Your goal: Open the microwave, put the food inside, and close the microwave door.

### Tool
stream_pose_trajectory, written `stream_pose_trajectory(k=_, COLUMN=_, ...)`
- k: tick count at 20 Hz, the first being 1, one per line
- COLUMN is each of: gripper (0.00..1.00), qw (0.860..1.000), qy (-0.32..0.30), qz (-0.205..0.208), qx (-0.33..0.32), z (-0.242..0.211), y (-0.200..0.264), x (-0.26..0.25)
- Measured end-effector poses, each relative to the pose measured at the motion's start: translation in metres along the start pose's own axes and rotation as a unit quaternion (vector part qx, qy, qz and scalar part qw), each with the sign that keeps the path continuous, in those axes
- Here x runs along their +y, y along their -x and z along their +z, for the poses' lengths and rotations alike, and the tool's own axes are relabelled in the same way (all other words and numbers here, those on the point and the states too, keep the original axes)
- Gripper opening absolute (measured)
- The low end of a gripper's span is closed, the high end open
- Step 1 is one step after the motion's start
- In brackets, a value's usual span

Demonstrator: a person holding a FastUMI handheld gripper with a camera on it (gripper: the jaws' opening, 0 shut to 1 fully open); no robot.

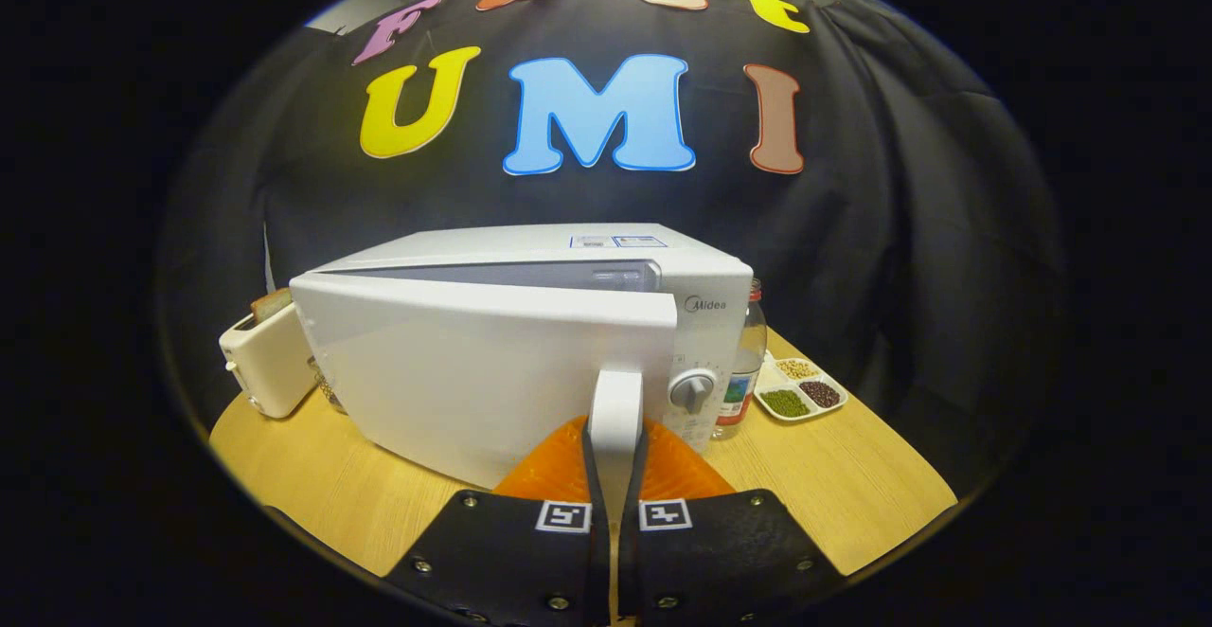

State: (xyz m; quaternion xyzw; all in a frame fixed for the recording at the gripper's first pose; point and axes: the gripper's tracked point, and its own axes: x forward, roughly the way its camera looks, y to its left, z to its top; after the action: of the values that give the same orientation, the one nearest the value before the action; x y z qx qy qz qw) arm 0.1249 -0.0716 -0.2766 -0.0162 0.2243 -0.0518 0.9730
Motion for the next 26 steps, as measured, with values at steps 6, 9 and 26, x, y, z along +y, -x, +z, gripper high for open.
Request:
stream_pose_trajectory(k=6, gripper=0.04, qw=0.999, qy=-0.017, qz=-0.034, qx=-0.017, z=-0.016, y=0.045, x=0.02)
stream_pose_trajectory(k=9, gripper=0.04, qw=0.999, qy=-0.017, qz=-0.04, qx=-0.007, z=-0.024, y=0.064, x=0.035)
stream_pose_trajectory(k=26, gripper=0.03, qw=0.987, qy=-0.008, qz=0.022, qx=-0.158, z=-0.066, y=0.185, x=0.245)
